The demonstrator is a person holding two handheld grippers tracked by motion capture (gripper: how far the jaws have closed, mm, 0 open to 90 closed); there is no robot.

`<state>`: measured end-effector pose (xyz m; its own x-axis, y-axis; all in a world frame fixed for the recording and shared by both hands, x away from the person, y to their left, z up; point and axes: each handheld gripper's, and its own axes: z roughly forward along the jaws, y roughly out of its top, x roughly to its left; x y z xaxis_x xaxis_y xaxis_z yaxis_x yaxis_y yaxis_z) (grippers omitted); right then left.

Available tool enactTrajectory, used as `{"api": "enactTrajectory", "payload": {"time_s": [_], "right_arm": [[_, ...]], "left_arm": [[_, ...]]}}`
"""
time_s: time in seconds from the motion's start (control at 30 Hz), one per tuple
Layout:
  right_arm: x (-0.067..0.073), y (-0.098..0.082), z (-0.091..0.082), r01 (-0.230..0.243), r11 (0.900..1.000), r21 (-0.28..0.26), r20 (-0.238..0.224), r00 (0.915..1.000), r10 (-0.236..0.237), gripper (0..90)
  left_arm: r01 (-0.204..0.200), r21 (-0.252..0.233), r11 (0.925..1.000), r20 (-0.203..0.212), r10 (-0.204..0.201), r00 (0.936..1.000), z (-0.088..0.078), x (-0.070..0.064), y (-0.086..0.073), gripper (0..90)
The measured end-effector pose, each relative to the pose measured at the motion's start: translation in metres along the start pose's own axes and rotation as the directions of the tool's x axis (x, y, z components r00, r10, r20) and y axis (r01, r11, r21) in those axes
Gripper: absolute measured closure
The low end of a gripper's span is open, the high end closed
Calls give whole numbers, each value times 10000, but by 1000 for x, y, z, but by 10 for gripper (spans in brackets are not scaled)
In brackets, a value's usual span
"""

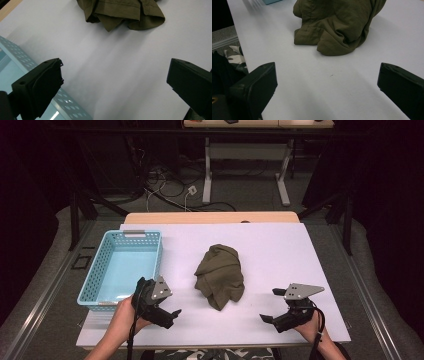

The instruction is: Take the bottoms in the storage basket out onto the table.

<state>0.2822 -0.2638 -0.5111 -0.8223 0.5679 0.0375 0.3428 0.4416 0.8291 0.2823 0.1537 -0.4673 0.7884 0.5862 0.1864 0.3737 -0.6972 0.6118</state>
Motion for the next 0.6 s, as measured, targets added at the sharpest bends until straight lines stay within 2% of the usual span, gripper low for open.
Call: {"api": "enactTrajectory", "payload": {"time_s": [0.17,0.6], "right_arm": [[0,0,0,11,10000,10,-18,10000,-11,27],[0,0,0,-1,10000,-4,-6,10000,1,27]], "left_arm": [[25,-67,10000,-89,-25,10000,-4,-2,-4,0],[482,-367,9982,-279,-493,9984,-14,-8,-22,0]]}}
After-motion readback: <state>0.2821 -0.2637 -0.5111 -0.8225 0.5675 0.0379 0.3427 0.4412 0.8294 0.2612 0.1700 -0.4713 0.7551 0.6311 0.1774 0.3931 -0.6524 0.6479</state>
